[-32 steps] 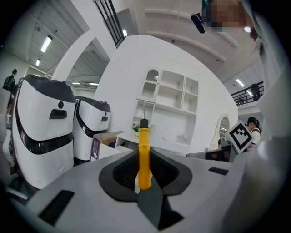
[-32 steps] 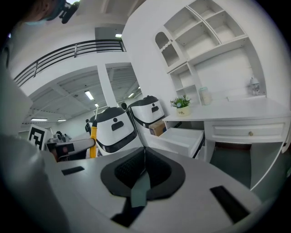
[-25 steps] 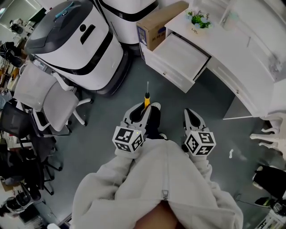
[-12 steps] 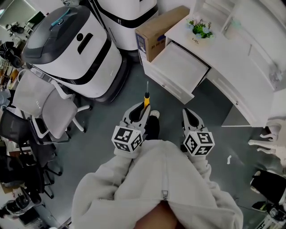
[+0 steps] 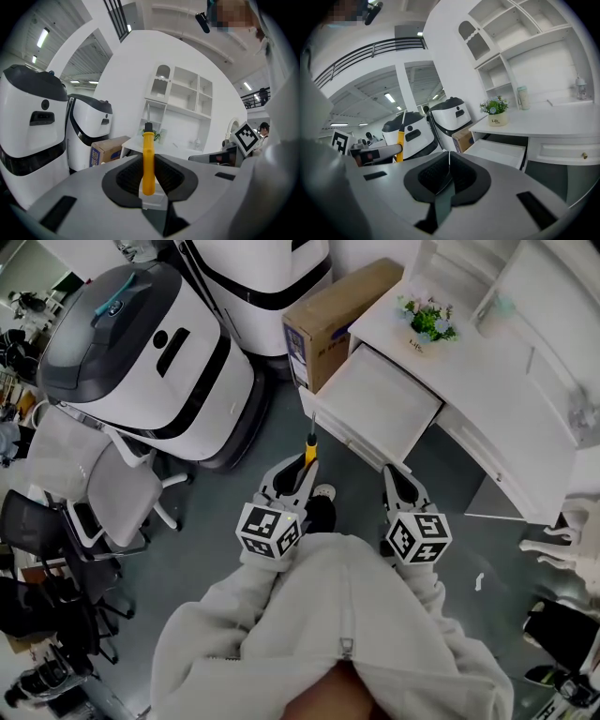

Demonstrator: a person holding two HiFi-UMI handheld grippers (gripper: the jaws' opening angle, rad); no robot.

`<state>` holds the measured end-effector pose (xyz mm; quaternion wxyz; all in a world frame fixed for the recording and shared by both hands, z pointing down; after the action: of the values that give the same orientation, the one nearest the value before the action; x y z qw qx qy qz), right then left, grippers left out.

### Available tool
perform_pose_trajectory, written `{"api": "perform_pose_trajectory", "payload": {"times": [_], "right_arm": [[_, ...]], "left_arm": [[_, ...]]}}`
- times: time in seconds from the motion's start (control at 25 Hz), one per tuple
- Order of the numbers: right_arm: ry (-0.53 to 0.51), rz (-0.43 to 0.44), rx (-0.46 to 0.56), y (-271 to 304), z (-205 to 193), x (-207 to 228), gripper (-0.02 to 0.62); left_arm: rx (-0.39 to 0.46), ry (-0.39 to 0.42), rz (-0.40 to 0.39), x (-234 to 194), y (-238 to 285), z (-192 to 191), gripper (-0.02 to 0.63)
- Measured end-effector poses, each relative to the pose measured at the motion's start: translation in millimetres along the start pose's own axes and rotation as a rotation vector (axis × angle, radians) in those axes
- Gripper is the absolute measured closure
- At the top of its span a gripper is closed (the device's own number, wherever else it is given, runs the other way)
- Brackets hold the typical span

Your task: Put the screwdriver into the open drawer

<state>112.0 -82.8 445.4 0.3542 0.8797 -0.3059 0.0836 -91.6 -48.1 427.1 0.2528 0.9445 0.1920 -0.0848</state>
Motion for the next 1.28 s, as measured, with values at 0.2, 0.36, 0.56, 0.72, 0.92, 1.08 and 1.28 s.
{"api": "perform_pose_trajectory", "payload": {"times": [0.2,0.36,0.56,0.72,0.92,1.08,1.28], "right_arm": [[0.010,-0.027,-0.010,21,20,2,0.563],[0.014,-0.063,-0.004,36,37,5,0.563],[0.042,-0.110,0.010,56,51,10,0.563],[0.060,-0.135,0.026,72,61,12,0.563],[0.088,-0.177,0.043,86,69,14,0.563],[0.105,-0.220,0.042,90,70,15,0.563],[0.133,-0.264,0.024,85,69,24,0.563]], "left_arm": [[-0.012,-0.001,-0.033,-22,22,18,0.522],[-0.020,0.006,-0.074,-40,43,32,0.522],[-0.029,0.023,-0.122,-62,67,47,0.522],[-0.041,0.044,-0.162,-78,85,58,0.522],[-0.055,0.072,-0.217,-91,106,68,0.522],[-0.073,0.076,-0.265,-97,123,72,0.522],[-0.105,0.072,-0.324,-86,143,73,0.522]]}}
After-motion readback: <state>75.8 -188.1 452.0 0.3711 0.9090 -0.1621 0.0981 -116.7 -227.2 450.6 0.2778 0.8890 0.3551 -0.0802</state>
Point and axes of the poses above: the fingertips, and each gripper's own axes: y forward along the fingers, x to its right, z out of its top, the point moved 5 cm from there along -y, backward along the fingers, and after that the axes turned 13 degrees about -x, right-handed, at the moved point
